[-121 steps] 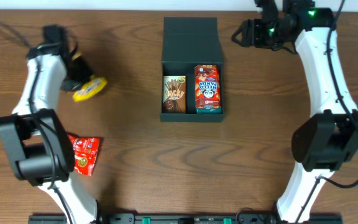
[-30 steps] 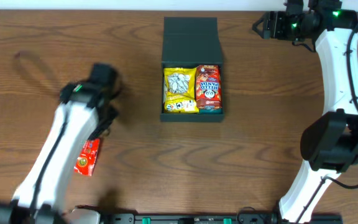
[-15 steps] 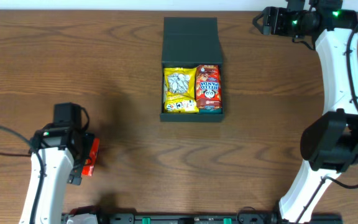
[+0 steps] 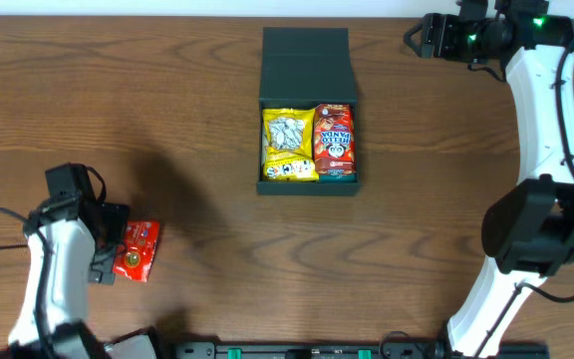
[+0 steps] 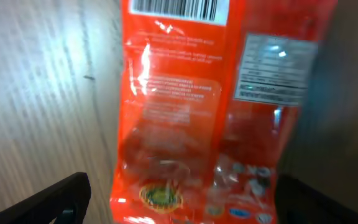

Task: Pack container
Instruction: 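Grasp the red candy bag with the left gripper, then carry the red bag into the black box on top and release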

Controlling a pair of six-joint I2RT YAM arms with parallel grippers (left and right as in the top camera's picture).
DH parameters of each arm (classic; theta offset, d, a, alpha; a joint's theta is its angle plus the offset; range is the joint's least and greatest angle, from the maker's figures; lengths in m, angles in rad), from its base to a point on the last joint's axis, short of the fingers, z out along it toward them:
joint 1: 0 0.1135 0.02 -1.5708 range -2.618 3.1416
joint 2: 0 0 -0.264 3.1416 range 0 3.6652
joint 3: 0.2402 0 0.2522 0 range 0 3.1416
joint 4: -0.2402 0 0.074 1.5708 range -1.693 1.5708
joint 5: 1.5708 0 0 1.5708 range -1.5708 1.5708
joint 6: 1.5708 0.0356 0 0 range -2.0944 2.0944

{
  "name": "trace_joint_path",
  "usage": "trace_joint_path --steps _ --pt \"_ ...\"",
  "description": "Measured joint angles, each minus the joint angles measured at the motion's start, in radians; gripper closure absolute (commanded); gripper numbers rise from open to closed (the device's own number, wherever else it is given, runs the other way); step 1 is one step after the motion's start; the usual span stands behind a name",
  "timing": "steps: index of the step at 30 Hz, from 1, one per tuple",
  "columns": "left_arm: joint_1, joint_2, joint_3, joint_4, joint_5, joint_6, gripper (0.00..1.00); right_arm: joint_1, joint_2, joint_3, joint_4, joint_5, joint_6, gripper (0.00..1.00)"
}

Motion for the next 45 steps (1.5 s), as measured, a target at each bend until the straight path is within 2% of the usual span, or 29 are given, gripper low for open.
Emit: trace_joint_path --steps 6,7,11,12,13,15,18,22,25,29,39,45 --pt "0.003 0.127 0.000 0.074 0.051 0.051 0.02 0.000 0.000 0.000 -0.001 -0.005 0.018 0.23" --pt "0.003 0.136 0.000 0.083 0.055 0.056 0.06 0.000 0.000 0.000 -0.002 -0.006 0.020 0.24" --pt "0.004 0.142 0.000 0.096 0.068 0.082 0.39 0.000 0.000 0.000 -0.006 -0.007 0.027 0.25" --pt "0.004 0.142 0.000 0.096 0.069 0.079 0.56 0.000 0.000 0.000 -0.008 -0.007 0.028 0.25" --pt "0.004 0.142 0.001 0.095 0.069 0.084 0.68 0.000 0.000 0.000 -0.008 -0.007 0.030 0.25" --pt "0.005 0.142 0.010 0.090 0.066 0.106 0.79 0.000 0.000 0.000 -0.009 -0.007 0.032 0.25" --pt "0.005 0.142 0.042 0.087 0.062 0.135 0.87 0.000 0.000 0.000 -0.009 -0.008 0.035 0.25" --pt "0.004 0.150 0.118 0.068 0.062 0.188 0.93 0.000 0.000 0.000 -0.009 -0.008 0.037 0.25" --pt "-0.009 0.151 0.201 0.055 0.061 0.225 0.93 0.000 0.000 0.000 -0.009 -0.009 0.038 0.26" --pt "-0.087 0.151 0.314 0.076 0.051 0.267 0.94 0.000 0.000 0.000 -0.006 -0.010 0.038 0.28" --pt "-0.532 0.184 0.480 0.288 0.052 0.296 0.94 -0.054 0.000 0.000 0.002 -0.011 0.038 0.28" --pt "-0.714 0.371 0.635 0.293 0.101 0.339 0.94 -0.132 0.000 0.000 -0.016 -0.010 0.045 0.27"
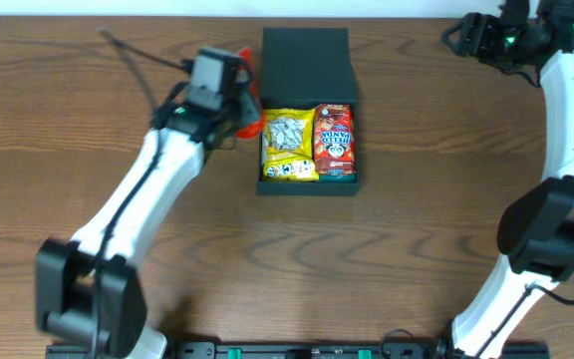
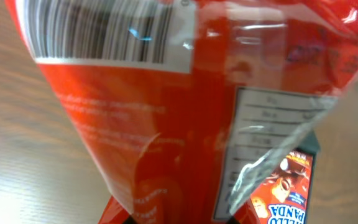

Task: Pack container
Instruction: 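Carry the red bag into the black box on top and release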

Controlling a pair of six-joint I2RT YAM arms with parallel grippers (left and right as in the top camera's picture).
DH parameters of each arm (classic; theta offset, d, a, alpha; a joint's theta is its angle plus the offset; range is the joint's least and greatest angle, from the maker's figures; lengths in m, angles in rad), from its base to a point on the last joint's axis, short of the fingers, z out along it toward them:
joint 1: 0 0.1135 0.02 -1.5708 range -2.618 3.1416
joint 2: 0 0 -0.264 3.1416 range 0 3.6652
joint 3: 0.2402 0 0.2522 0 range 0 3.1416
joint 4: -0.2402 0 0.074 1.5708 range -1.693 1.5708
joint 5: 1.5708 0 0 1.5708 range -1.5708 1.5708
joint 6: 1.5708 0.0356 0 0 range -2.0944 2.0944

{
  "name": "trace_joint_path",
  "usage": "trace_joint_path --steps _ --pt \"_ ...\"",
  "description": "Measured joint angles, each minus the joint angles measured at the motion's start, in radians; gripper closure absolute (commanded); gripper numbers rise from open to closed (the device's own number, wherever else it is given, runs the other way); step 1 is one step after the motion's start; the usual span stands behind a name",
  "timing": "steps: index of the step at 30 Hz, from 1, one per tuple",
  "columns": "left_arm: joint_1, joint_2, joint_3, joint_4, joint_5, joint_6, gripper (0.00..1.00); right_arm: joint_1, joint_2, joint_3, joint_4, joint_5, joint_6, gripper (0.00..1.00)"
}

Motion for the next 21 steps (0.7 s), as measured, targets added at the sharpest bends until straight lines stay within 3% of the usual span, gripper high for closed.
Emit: trace_joint_path --steps 9,16,17,19,21 --pt "-0.130 0.250 0.303 -0.242 0.034 0.118 0.95 -0.043 0.000 0.000 -0.056 0.000 -0.004 0.27" --pt "-0.160 0.267 0.325 -0.362 0.079 0.144 0.94 -0.058 0.000 0.000 -0.056 0.000 -0.004 0.25" --pt "-0.160 0.267 0.325 -0.371 0.080 0.143 0.83 -0.058 0.000 0.000 -0.056 0.000 -0.004 0.25" --pt "-0.160 0.267 0.325 -0.375 0.082 0.153 0.44 -0.058 0.000 0.000 -0.056 0.000 -0.004 0.24" --pt "-0.160 0.267 0.325 -0.373 0.082 0.154 0.23 -0.058 0.000 0.000 -0.057 0.000 -0.004 0.22"
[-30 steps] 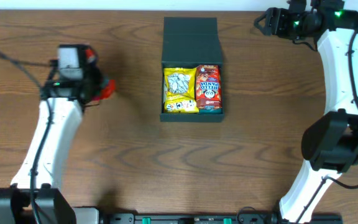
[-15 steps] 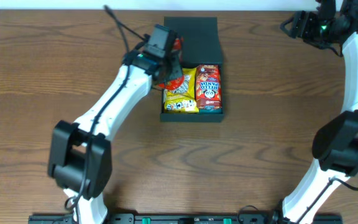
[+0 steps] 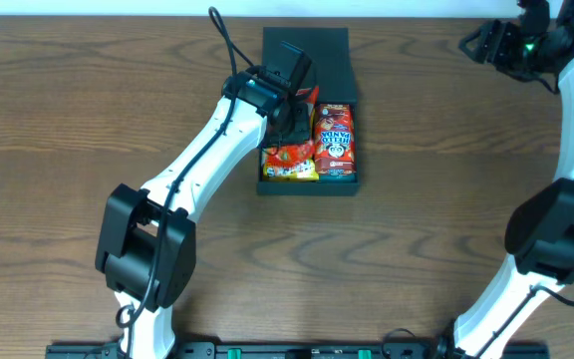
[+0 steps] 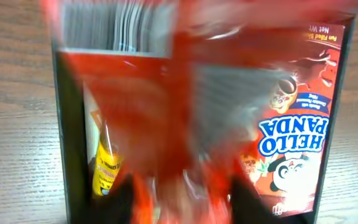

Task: Pack container
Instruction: 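Carry the red bag into the black box on top and release, then press the red bag down into the box with the right gripper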

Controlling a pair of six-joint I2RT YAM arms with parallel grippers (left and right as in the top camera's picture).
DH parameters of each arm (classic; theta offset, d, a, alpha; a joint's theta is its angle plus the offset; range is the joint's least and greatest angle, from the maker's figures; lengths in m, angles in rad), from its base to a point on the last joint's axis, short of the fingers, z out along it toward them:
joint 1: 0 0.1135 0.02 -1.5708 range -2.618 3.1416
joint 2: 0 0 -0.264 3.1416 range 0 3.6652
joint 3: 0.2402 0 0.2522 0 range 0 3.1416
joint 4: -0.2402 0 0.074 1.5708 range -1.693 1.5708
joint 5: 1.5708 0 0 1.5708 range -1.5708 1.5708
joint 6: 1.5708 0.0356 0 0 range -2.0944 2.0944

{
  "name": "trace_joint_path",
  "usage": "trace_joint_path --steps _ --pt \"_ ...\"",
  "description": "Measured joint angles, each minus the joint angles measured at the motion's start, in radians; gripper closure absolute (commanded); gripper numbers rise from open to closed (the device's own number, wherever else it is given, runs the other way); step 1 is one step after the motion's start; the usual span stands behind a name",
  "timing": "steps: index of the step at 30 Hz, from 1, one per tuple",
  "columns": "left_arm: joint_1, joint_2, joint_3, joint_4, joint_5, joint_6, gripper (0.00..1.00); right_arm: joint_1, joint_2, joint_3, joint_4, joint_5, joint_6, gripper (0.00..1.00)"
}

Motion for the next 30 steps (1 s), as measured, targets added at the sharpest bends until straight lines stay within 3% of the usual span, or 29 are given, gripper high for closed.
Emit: trace_joint_path --steps 3,6,8,10,14,19,25,30 --pt "0.000 0.000 0.000 0.002 0.000 0.000 0.05 0.000 0.000 0.000 0.000 0.000 -0.001 0.22" --pt "0.001 0.000 0.001 0.003 -0.005 0.006 0.03 0.000 0.000 0.000 0.000 0.000 -0.005 0.35" --pt "0.004 0.000 0.015 -0.008 -0.018 0.008 0.03 0.000 0.000 0.000 -0.006 0.000 -0.006 0.77" --pt "0.011 0.000 0.051 -0.031 -0.052 0.008 0.03 0.003 0.000 0.000 -0.025 -0.003 -0.008 0.99" --pt "0.064 -0.010 0.130 -0.056 -0.134 0.008 0.03 0.041 0.000 0.000 -0.055 -0.061 -0.047 0.99" --pt "0.229 -0.085 0.146 -0.046 -0.192 0.008 0.03 0.153 0.000 0.000 -0.055 -0.208 -0.117 0.99" --pt "0.459 -0.150 0.159 -0.055 -0.194 0.008 0.04 0.328 0.022 0.000 -0.051 -0.298 -0.156 0.98" --pt "0.511 -0.150 0.159 -0.068 -0.180 0.008 0.05 0.454 0.124 0.000 -0.072 -0.268 -0.139 0.98"
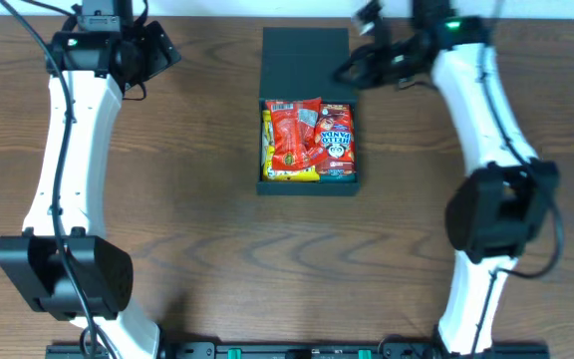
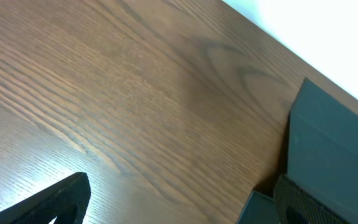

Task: Pack container
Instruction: 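Press the red bag down into the box with the right gripper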

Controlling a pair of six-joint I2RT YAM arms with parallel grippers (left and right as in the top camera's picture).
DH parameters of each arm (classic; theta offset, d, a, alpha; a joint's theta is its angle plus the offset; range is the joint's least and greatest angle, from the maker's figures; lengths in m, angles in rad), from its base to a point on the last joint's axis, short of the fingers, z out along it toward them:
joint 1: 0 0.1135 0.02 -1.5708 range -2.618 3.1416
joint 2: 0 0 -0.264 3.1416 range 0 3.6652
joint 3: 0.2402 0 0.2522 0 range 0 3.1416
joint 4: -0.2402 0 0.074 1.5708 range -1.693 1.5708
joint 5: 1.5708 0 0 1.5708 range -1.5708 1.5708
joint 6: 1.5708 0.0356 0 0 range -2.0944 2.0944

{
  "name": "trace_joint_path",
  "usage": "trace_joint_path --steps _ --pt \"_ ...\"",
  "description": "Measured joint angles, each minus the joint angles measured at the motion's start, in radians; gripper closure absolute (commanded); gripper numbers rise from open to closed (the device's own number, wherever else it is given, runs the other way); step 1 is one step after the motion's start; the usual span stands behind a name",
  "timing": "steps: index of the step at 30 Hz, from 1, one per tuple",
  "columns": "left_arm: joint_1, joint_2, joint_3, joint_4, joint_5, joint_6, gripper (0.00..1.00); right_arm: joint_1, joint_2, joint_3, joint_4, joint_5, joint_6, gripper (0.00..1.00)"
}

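Observation:
The dark green box [image 1: 308, 182] stands mid-table with its lid [image 1: 305, 55] folded open behind it. Inside, a red snack packet [image 1: 292, 135] lies on top of a yellow packet [image 1: 267, 150], beside a Hello Panda packet [image 1: 335, 140]. My left gripper [image 1: 157, 52] is at the back left of the table, well away from the box. In the left wrist view it [image 2: 179, 208] is open with only bare wood between its fingers [image 2: 61, 199], and the lid [image 2: 334, 137] is at the right. My right gripper [image 1: 355, 58] hovers at the lid's right edge; how its jaws stand is unclear.
The brown wooden table [image 1: 167, 249] runs to a white wall at the back. The white right arm [image 1: 486, 110] reaches across the back right. The white left arm [image 1: 63, 150] runs along the left side.
The red packet has left my left gripper and lies in the box on the yellow packet. The left gripper is open and now at the back left. The right gripper has come from the far right corner to the lid.
My left gripper was at the red packet on the table at the front left. It then held the packet beside the box's left wall, then over the yellow packet. Now the packet rests in the box, and the left gripper is empty and away from it.

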Motion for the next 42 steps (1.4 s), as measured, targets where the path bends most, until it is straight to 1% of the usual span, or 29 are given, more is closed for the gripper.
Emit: trace_joint_path --steps 7,12,17,23,25,32,37,42 --pt "0.009 0.000 0.000 0.003 0.009 0.034 0.05 0.124 0.092 -0.001 -0.073 0.102 0.018 0.98" --pt "0.009 0.000 0.000 0.008 0.015 0.048 0.05 0.166 0.100 -0.001 -0.106 0.161 0.030 0.98" --pt "0.009 0.000 0.000 0.008 0.015 0.049 0.05 0.172 0.101 -0.001 -0.151 0.188 0.033 0.98" --pt "0.009 0.000 0.000 0.009 0.015 0.049 0.05 0.158 0.101 0.000 -0.154 0.199 0.032 0.98" --pt "0.009 0.000 0.000 0.009 0.016 0.049 0.04 0.146 0.101 0.011 -0.150 0.191 0.031 0.99" --pt "0.009 0.000 0.000 0.009 0.016 0.049 0.05 0.131 0.102 0.031 -0.053 0.174 0.024 0.98" --pt "0.009 0.000 0.000 0.009 0.016 0.049 0.05 0.142 0.144 0.035 -0.044 0.163 0.024 0.99" --pt "0.009 0.000 0.000 0.010 0.016 0.049 0.05 0.162 0.184 0.044 -0.076 0.140 0.024 0.99"
